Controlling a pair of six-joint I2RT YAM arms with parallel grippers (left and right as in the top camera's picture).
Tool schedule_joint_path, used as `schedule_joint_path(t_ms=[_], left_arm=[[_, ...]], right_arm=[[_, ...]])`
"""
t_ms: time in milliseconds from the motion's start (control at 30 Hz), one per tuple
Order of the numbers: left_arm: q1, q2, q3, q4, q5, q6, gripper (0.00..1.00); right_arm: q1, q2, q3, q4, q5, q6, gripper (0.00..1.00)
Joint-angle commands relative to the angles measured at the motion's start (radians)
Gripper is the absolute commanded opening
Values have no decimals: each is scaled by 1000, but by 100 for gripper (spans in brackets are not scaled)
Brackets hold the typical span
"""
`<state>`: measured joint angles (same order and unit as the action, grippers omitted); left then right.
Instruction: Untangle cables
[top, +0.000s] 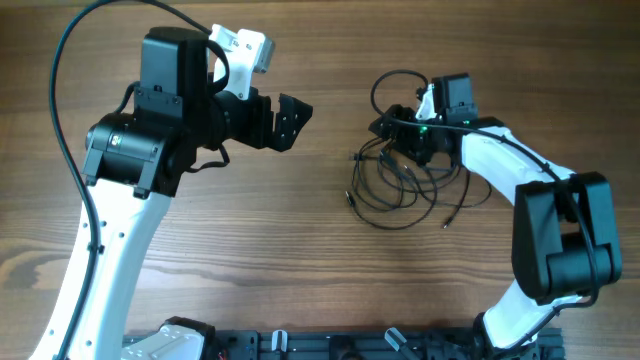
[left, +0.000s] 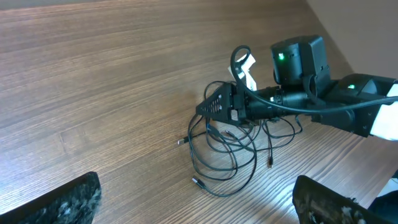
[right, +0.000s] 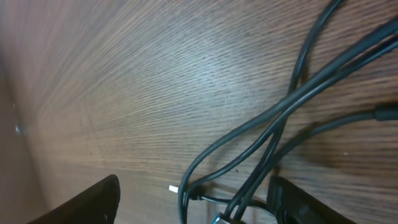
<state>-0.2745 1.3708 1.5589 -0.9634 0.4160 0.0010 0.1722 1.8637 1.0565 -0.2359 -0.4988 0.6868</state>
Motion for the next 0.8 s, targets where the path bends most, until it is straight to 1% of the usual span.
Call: schedule_joint_path(t_ms=[0, 167, 267, 433, 500, 533, 567, 700, 767], left_arm=[[2, 4, 12, 1, 1, -10, 100], [2, 4, 12, 1, 1, -10, 100], [2, 4, 12, 1, 1, -9, 100], [2, 4, 12, 1, 1, -10, 100], [2, 4, 12, 1, 1, -10, 100], [2, 4, 12, 1, 1, -10, 100], [2, 4, 12, 1, 1, -10, 100], [2, 4, 12, 1, 1, -9, 100], [2, 4, 12, 1, 1, -10, 100]], right_arm=[[-1, 20, -37, 15, 19, 32, 76], [-1, 42, -51, 20, 21, 48, 72], [-1, 71, -51, 35, 21, 76, 67], [-1, 99, -51, 60, 21, 79, 58], [-1, 100, -51, 64, 21, 79, 37], [-2, 100, -51, 66, 21, 79, 20], [-2, 100, -51, 69, 21, 77, 4], [-2, 99, -38, 81, 0, -6, 4], [-2, 86, -29, 68, -5, -24, 4]])
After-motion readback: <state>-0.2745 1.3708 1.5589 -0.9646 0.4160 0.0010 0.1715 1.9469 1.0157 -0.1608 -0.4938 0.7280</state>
